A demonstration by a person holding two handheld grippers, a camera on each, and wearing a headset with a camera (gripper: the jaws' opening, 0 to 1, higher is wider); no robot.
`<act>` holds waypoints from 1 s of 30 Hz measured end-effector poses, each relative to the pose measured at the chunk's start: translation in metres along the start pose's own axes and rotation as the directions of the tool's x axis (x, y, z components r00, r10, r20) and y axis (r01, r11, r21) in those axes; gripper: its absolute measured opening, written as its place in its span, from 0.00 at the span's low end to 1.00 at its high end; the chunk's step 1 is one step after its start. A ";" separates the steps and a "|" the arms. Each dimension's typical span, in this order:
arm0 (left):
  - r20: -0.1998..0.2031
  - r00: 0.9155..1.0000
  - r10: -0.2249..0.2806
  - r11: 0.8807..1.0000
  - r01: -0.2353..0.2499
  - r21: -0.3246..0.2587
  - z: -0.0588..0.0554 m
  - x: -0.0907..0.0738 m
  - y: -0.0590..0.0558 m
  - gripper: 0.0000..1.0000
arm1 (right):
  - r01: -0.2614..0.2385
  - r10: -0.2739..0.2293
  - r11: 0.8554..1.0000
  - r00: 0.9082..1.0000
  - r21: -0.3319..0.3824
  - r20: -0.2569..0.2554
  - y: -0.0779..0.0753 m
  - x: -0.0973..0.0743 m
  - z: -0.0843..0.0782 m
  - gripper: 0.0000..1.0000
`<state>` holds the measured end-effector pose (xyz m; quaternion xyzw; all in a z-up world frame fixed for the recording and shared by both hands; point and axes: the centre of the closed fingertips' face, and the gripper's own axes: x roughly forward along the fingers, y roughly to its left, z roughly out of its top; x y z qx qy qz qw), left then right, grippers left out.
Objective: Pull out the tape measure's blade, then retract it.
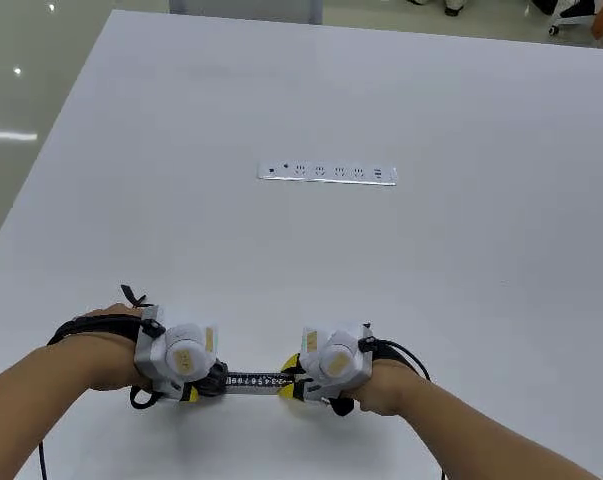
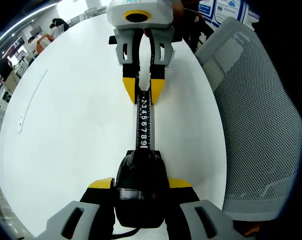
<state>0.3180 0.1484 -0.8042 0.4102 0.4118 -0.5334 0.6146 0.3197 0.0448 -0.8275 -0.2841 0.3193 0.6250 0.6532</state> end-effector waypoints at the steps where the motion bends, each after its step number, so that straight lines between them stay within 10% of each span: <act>1: 0.000 1.000 0.000 1.000 0.000 0.000 0.000 0.000 0.000 0.35 | 0.000 0.000 1.000 1.000 0.003 -0.002 0.000 0.000 -0.002 0.14; 30: 0.004 1.000 -0.002 1.000 0.002 -0.008 0.000 0.000 0.000 0.35 | 0.012 -0.012 1.000 1.000 0.018 0.006 -0.003 -0.016 -0.016 0.14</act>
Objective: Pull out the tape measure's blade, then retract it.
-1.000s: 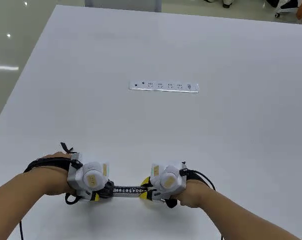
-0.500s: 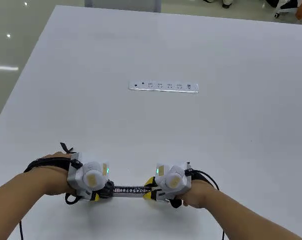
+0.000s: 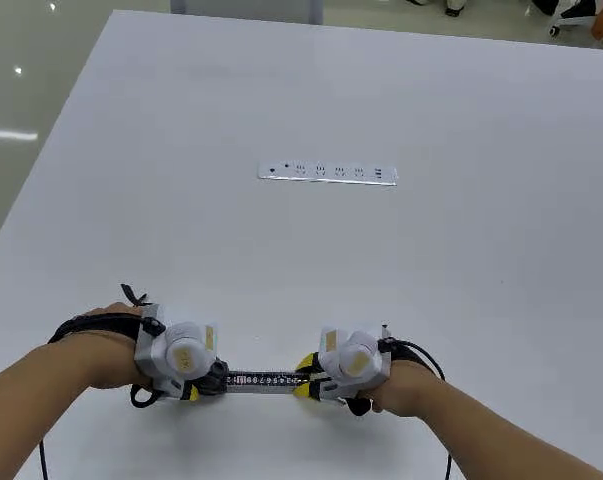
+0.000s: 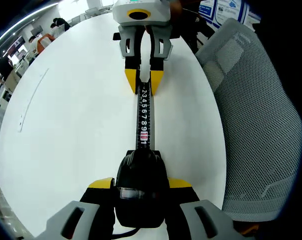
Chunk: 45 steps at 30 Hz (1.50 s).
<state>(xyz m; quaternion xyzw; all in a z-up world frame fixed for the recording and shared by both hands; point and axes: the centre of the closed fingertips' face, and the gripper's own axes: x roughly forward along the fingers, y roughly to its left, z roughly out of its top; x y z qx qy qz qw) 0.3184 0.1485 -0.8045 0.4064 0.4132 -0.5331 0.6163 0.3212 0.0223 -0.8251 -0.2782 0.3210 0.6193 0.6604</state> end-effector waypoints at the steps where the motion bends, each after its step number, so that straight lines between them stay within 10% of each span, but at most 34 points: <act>1: 0.000 1.000 0.000 1.000 0.000 0.000 0.000 0.000 0.000 0.35 | 0.000 0.000 1.000 1.000 0.000 -0.001 0.000 0.000 -0.001 0.14; 45: 0.004 1.000 -0.001 1.000 0.001 -0.004 0.001 -0.001 -0.001 0.35 | 0.011 -0.011 1.000 1.000 0.000 -0.024 -0.003 -0.024 -0.029 0.14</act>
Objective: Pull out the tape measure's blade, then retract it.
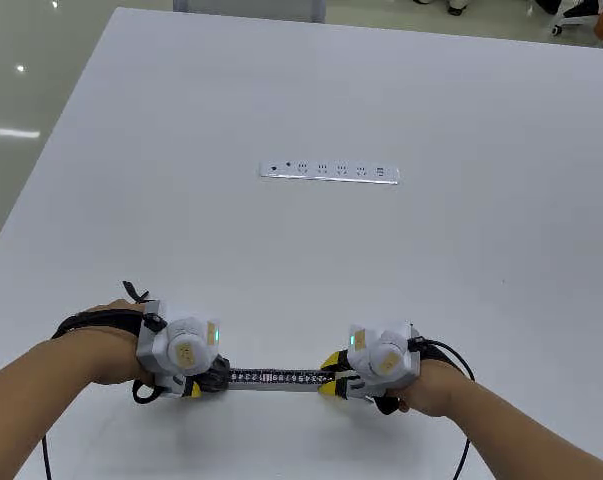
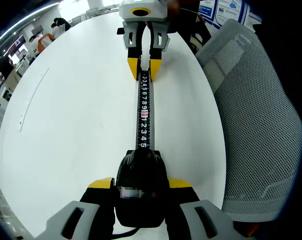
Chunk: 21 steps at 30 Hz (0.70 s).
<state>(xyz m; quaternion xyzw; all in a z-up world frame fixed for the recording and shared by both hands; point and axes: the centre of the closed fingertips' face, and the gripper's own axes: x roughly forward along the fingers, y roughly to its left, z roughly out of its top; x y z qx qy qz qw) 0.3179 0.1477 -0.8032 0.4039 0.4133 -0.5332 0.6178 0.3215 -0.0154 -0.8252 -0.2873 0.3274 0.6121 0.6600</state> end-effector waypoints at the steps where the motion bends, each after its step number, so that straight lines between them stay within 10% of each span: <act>1: 0.000 1.000 0.000 1.000 0.000 0.000 0.000 0.000 0.000 0.35 | 0.000 0.000 1.000 1.000 -0.004 -0.002 0.000 0.000 0.000 0.14; 21: -0.002 1.000 0.001 1.000 -0.001 -0.002 -0.001 0.000 0.000 0.35 | 0.001 -0.001 1.000 1.000 0.010 -0.014 -0.003 -0.008 -0.011 0.14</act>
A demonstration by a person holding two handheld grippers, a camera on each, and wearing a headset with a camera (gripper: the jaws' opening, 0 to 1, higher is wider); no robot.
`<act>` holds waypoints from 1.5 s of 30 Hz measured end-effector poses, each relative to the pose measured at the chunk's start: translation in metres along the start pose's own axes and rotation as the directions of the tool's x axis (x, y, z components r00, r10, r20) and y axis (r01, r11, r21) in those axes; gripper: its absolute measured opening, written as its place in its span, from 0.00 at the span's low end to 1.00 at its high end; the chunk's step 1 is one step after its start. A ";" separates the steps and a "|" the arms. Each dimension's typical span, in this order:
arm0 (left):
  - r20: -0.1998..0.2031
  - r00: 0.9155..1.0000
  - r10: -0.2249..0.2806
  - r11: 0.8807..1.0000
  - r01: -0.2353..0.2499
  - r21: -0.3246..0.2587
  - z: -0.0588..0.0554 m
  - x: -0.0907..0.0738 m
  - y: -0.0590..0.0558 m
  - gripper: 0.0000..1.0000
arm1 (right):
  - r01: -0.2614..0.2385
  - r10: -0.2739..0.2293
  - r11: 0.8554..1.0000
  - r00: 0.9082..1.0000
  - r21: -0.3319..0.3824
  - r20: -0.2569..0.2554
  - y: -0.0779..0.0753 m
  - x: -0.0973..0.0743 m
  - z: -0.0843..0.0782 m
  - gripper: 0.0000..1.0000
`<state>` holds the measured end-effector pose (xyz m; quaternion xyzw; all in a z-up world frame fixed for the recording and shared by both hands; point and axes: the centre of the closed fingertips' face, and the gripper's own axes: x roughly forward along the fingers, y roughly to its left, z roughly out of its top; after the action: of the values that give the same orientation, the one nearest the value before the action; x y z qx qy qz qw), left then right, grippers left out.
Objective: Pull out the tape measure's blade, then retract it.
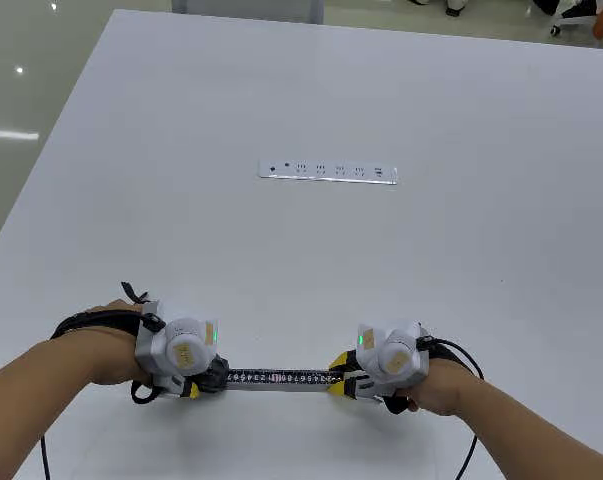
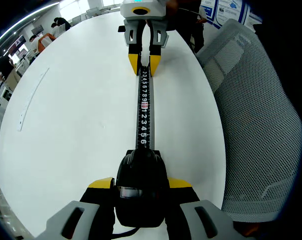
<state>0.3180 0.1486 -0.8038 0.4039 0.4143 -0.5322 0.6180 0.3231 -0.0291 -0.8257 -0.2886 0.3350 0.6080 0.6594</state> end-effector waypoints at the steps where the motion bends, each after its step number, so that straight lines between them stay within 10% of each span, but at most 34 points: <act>1: 0.000 1.000 0.000 1.000 0.000 0.000 0.000 0.000 0.000 0.35 | 0.000 0.000 1.000 1.000 0.000 0.000 0.000 0.000 -0.001 0.14; 45: -0.002 1.000 -0.003 1.000 0.003 -0.006 -0.001 0.001 -0.002 0.35 | 0.016 -0.015 1.000 1.000 0.026 -0.010 -0.006 -0.019 -0.024 0.14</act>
<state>0.3163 0.1495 -0.8052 0.4021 0.4173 -0.5313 0.6180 0.3264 -0.0607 -0.8253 -0.2855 0.3437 0.5971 0.6662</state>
